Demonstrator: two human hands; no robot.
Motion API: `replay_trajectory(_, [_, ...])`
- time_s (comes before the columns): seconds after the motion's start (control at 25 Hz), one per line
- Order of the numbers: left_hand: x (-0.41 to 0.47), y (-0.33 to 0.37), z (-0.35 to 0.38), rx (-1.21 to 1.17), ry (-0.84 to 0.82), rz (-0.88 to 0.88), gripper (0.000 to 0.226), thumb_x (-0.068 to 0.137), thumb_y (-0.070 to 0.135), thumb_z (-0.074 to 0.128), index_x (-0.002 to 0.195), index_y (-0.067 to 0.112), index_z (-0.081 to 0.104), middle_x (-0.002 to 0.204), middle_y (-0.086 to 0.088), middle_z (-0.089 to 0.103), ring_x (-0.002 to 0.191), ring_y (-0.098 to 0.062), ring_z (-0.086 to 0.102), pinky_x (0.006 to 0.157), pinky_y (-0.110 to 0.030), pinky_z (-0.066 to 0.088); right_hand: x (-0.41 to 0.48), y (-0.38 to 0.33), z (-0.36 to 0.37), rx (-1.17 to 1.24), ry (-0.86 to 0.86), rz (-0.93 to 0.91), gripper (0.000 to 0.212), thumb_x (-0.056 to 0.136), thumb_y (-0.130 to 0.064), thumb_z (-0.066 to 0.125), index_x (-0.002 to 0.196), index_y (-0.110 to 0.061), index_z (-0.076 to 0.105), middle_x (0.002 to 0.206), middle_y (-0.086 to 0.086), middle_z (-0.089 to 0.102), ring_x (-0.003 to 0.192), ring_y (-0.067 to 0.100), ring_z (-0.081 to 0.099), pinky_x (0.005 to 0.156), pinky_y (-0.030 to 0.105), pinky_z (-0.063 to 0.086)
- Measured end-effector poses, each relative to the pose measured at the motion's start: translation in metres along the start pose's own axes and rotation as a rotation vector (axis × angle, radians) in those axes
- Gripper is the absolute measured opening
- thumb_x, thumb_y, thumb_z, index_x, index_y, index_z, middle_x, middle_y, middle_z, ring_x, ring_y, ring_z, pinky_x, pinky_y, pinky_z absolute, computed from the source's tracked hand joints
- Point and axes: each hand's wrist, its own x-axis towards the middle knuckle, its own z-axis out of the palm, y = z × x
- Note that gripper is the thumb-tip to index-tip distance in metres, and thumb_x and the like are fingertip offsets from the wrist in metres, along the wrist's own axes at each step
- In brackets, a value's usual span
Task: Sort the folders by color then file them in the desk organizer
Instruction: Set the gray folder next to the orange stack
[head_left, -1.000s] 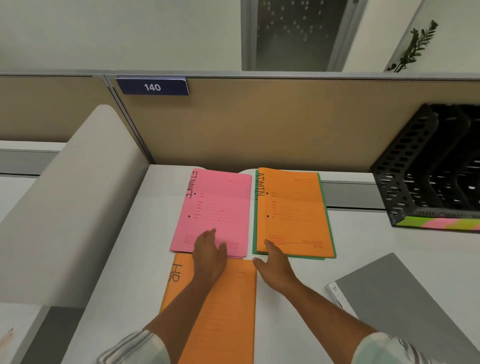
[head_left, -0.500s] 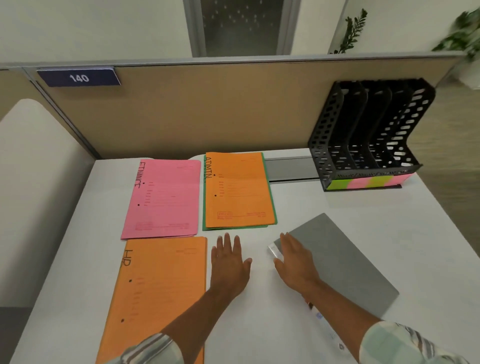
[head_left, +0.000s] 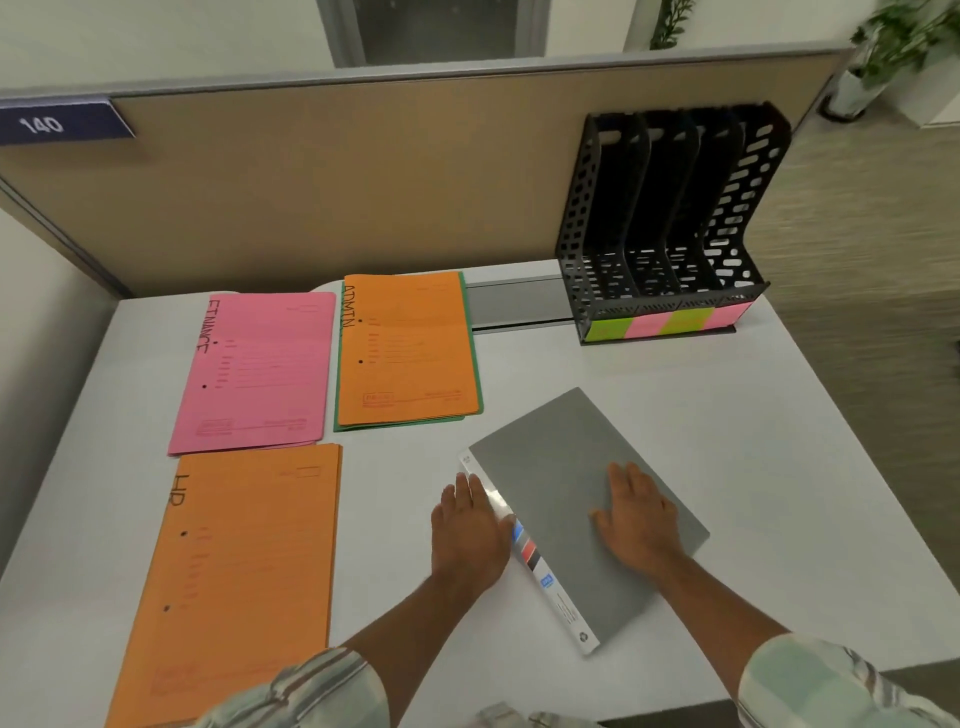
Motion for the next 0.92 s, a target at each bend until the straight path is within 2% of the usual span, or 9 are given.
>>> replay_trajectory(0.12, [-0.009,0.021,0.009,-0.137,0.035,-0.088,0.084,0.101,0.059,0.049,0.163,0.011,0.019,0.149,-0.009,0.05,0.135,-0.029,0.049,0.106,-0.041,0.044,0.003,0.027,0.001,-0.012,-0.036,0.08,0.079,0.1,-0.057,0.047,0.161,-0.017,0.017,0.17,0.015,0.013,0.154,0.038,0.021,0.118,0.053,0.031])
replay_trajectory(0.2, [-0.012,0.031,0.015,-0.425,0.035,-0.199,0.076,0.097,0.048,0.062,0.155,0.014,0.027,0.13,-0.008,0.058,0.118,-0.027,0.059,0.092,-0.036,0.048,0.005,0.039,0.003,0.002,-0.043,0.112,0.079,0.099,-0.061,0.045,0.159,-0.016,0.019,0.169,0.015,0.016,0.151,0.039,0.025,0.115,0.055,0.033])
replay_trajectory(0.28, [-0.013,0.042,0.021,-0.766,0.014,-0.328,0.048,0.091,0.037,0.069,0.126,0.015,0.046,0.104,-0.003,0.065,0.087,-0.016,0.067,0.075,-0.03,0.055,0.006,0.048,0.007,0.047,-0.033,0.134,0.079,0.098,-0.064,0.045,0.157,-0.016,0.022,0.164,0.014,0.026,0.145,0.037,0.034,0.11,0.055,0.036])
replay_trajectory(0.36, [-0.016,0.051,0.024,-0.93,-0.026,-0.401,0.03,0.083,0.038,0.068,0.094,0.015,0.053,0.079,0.001,0.063,0.063,-0.013,0.059,0.062,-0.027,0.049,0.007,0.054,0.009,0.072,-0.022,0.144,0.08,0.096,-0.067,0.046,0.156,-0.017,0.025,0.155,0.012,0.038,0.138,0.035,0.041,0.106,0.054,0.04])
replay_trajectory(0.44, [-0.016,0.058,0.027,-1.048,-0.031,-0.465,0.028,0.082,0.036,0.072,0.079,0.016,0.053,0.074,-0.002,0.059,0.064,-0.017,0.054,0.064,-0.03,0.046,0.009,0.058,0.007,0.101,-0.032,0.159,0.083,0.095,-0.069,0.046,0.157,-0.017,0.025,0.151,0.012,0.041,0.136,0.035,0.043,0.104,0.054,0.041])
replay_trajectory(0.52, [-0.014,0.06,0.027,-1.15,-0.036,-0.513,0.028,0.087,0.031,0.076,0.078,0.015,0.055,0.074,-0.004,0.058,0.065,-0.019,0.055,0.067,-0.031,0.046,0.012,0.06,0.004,0.158,-0.038,0.187,0.085,0.094,-0.07,0.047,0.158,-0.018,0.025,0.15,0.014,0.042,0.136,0.037,0.043,0.105,0.055,0.04])
replay_trajectory(0.72, [-0.01,0.05,0.014,-1.318,-0.083,-0.523,0.017,0.099,0.026,0.071,0.103,0.01,0.067,0.084,-0.006,0.065,0.075,-0.022,0.065,0.075,-0.041,0.061,0.015,0.063,-0.002,0.368,-0.05,0.245,0.076,0.094,-0.068,0.052,0.151,-0.019,0.041,0.145,0.015,0.05,0.134,0.039,0.048,0.108,0.054,0.038])
replay_trajectory(0.84, [-0.016,0.031,0.003,-1.393,-0.073,-0.449,0.014,0.102,0.025,0.067,0.108,0.013,0.072,0.093,-0.012,0.071,0.08,-0.023,0.068,0.07,-0.036,0.06,0.01,0.054,0.0,0.463,-0.028,0.221,0.067,0.097,-0.061,0.054,0.146,-0.015,0.05,0.142,0.016,0.054,0.132,0.039,0.052,0.107,0.052,0.044])
replay_trajectory(0.92, [-0.019,0.015,-0.005,-1.423,-0.055,-0.412,0.019,0.104,0.024,0.064,0.114,0.01,0.074,0.106,-0.018,0.076,0.09,-0.027,0.07,0.082,-0.042,0.061,0.003,0.043,0.0,0.546,0.012,0.175,0.062,0.099,-0.056,0.056,0.143,-0.013,0.052,0.137,0.015,0.057,0.129,0.039,0.055,0.105,0.051,0.047])
